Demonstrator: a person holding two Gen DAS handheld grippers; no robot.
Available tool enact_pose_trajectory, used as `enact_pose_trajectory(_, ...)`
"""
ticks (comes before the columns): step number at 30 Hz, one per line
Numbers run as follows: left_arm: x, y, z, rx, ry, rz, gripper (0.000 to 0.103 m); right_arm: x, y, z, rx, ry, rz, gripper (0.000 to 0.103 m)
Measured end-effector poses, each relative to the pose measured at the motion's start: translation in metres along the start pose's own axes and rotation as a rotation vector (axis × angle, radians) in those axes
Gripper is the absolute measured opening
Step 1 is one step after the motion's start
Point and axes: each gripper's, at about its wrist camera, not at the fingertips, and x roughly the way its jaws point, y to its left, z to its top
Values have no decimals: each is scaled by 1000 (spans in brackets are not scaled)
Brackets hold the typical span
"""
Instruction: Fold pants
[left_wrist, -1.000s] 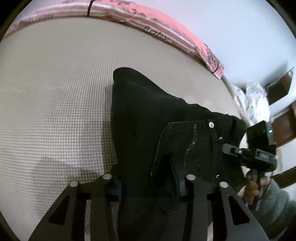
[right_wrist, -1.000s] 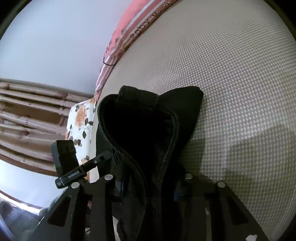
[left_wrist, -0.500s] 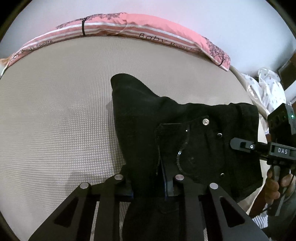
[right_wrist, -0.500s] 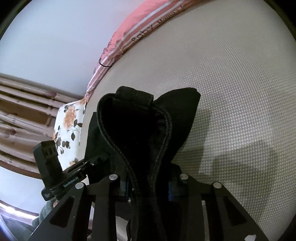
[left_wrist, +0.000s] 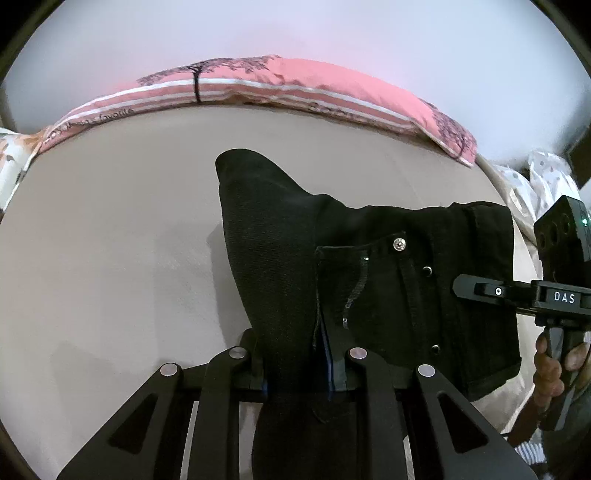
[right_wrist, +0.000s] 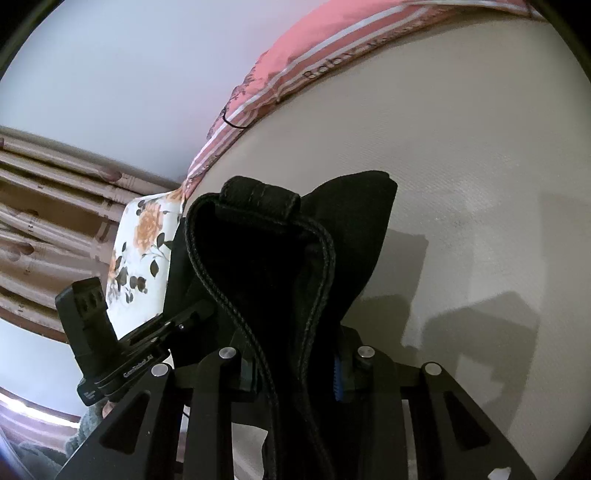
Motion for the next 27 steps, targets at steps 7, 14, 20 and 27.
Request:
enact_pose_trajectory(7, 8, 22, 26, -12, -28, 36, 21, 22, 15, 39, -43, 26, 5, 26)
enact_pose_trajectory(14, 16, 42, 57, -25, -46, 53, 21, 45, 28, 77, -68, 46, 7, 26)
enact_pose_trajectory(20, 28, 62, 79, -40, -59, 66, 21, 65, 31, 106, -69, 53, 16, 26)
enact_pose_trajectory(27, 40, 76, 102, -27, -66, 83, 21, 80, 35, 127, -68, 46, 9, 26)
